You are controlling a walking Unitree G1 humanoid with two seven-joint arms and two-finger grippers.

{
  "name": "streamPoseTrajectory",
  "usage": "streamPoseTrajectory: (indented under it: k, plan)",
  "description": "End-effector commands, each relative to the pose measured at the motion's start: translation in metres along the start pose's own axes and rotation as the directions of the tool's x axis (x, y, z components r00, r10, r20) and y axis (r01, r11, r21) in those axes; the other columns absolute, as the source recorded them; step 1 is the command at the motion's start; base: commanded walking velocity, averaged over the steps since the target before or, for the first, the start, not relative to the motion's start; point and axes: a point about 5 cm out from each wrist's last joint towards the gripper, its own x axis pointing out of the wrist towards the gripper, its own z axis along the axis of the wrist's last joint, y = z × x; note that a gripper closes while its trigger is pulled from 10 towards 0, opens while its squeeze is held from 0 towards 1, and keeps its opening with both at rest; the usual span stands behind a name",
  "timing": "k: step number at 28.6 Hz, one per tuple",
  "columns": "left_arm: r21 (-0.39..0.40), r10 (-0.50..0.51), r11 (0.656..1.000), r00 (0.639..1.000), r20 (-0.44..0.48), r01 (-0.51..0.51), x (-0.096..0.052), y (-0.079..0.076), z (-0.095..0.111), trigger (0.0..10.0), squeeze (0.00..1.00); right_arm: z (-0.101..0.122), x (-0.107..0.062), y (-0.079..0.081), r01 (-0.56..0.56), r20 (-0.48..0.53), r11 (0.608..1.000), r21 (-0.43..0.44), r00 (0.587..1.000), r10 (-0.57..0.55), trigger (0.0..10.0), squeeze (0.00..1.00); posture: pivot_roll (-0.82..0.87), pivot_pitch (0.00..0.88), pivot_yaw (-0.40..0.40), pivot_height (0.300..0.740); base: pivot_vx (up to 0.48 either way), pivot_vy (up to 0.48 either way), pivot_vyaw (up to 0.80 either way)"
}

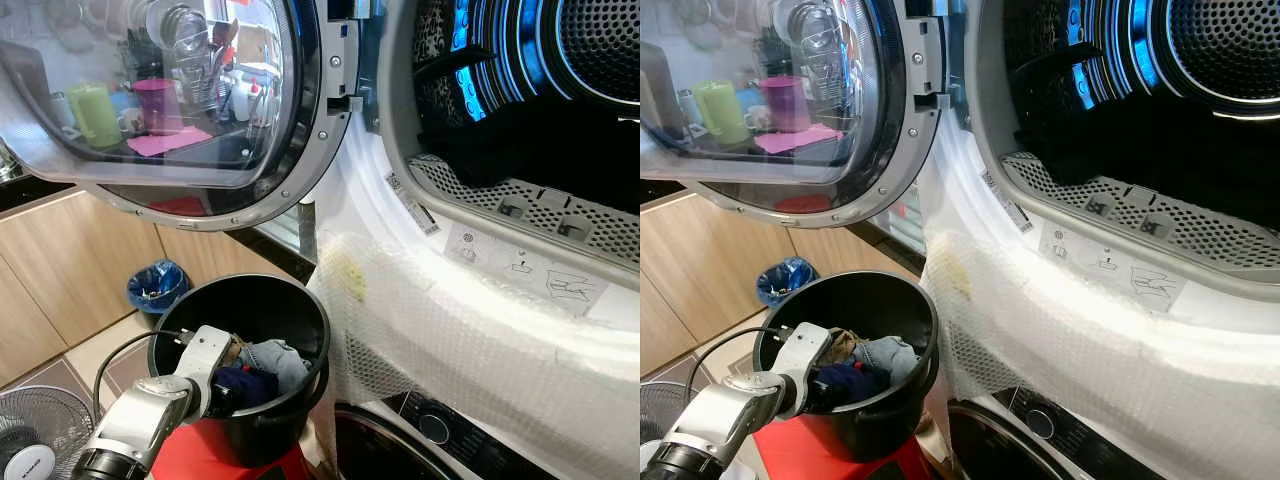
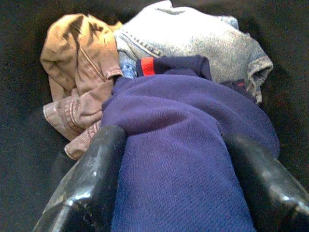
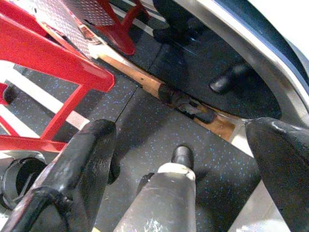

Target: Clothes washing

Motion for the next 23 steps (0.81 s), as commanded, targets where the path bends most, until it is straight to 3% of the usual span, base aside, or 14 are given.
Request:
streamPoseTrajectory:
  k: [1, 23]
  plan:
    - [0.019, 0.006, 1.0, 0.999, -0.052, -0.005, 0.002, 0.001, -0.01, 0.0, 0.0, -0.001, 0.0, 0.001, -0.007, -0.014, 1.0, -0.001, 1.0, 0.007, 10.0, 0.0, 0.14, 0.021, 0.017, 0.74, 0.0, 0.0, 0.0]
    - [0.017, -0.056, 0.998, 0.998, -0.024, 0.057, -0.001, -0.002, -0.003, 0.0, 0.0, 0.022, 0.005, 0.007, -0.062, 0.017, 0.996, -0.066, 0.998, 0.063, 10.0, 0.0, 0.16, 0.01, 0.008, 0.74, 0.0, 0.0, 0.0]
